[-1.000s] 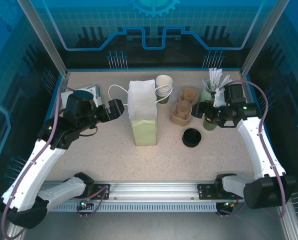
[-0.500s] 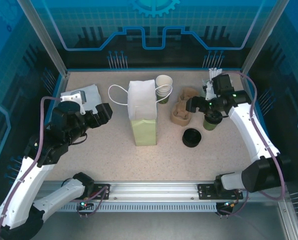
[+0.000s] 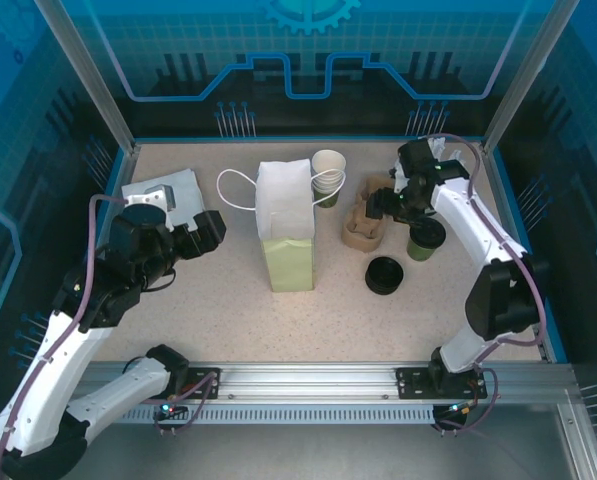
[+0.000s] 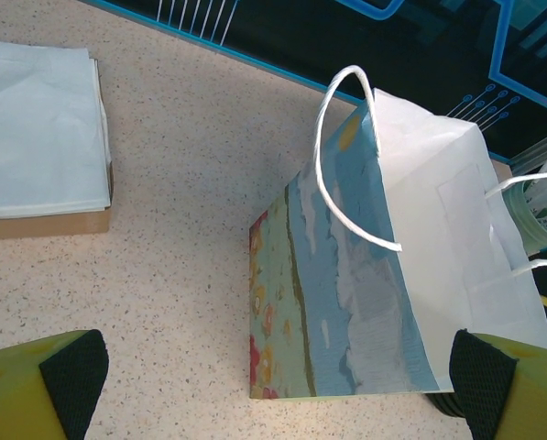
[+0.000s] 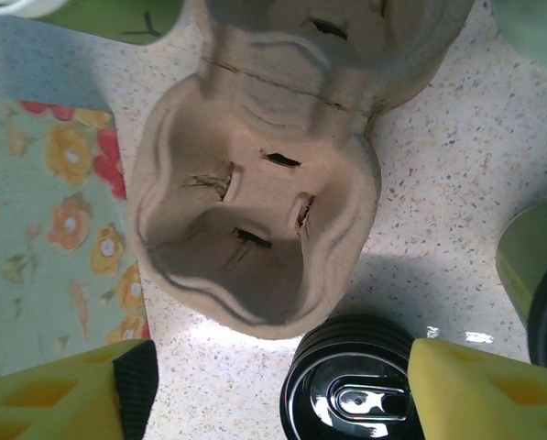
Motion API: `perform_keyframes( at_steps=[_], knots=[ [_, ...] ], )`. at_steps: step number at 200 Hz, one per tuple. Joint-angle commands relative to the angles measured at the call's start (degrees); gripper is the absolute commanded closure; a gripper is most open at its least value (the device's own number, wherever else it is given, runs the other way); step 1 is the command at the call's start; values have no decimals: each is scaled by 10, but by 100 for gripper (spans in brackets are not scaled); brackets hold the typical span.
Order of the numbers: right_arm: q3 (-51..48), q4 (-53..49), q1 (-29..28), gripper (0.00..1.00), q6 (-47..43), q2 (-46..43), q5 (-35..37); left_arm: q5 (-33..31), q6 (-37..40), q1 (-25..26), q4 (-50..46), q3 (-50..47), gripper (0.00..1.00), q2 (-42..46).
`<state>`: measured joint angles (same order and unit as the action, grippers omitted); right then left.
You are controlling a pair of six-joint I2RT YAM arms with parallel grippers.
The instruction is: Pack the takeout coffee
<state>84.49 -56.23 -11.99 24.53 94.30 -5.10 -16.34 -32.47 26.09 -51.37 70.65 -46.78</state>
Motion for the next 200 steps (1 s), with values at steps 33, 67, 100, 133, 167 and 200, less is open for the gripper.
perform_keyframes(
  at_steps=[33,67,100,133,167,200],
  knots=[
    [30,3,-11,36,7,65,35,-14,6,-3,-15,-10,1,6],
    [36,4,-10,44,4,92,36,-16,5,-3,-18,-10,1,8],
    [33,5,-11,49,5,101,40,-15,3,-3,-19,-10,1,9],
    [28,2,-10,59,3,107,38,-17,3,-3,-20,-9,1,9],
    [27,0,-10,63,2,111,37,-17,3,-3,-21,-8,1,9],
    [29,-3,-11,69,0,114,34,-18,4,-4,-21,-8,1,9]
  ],
)
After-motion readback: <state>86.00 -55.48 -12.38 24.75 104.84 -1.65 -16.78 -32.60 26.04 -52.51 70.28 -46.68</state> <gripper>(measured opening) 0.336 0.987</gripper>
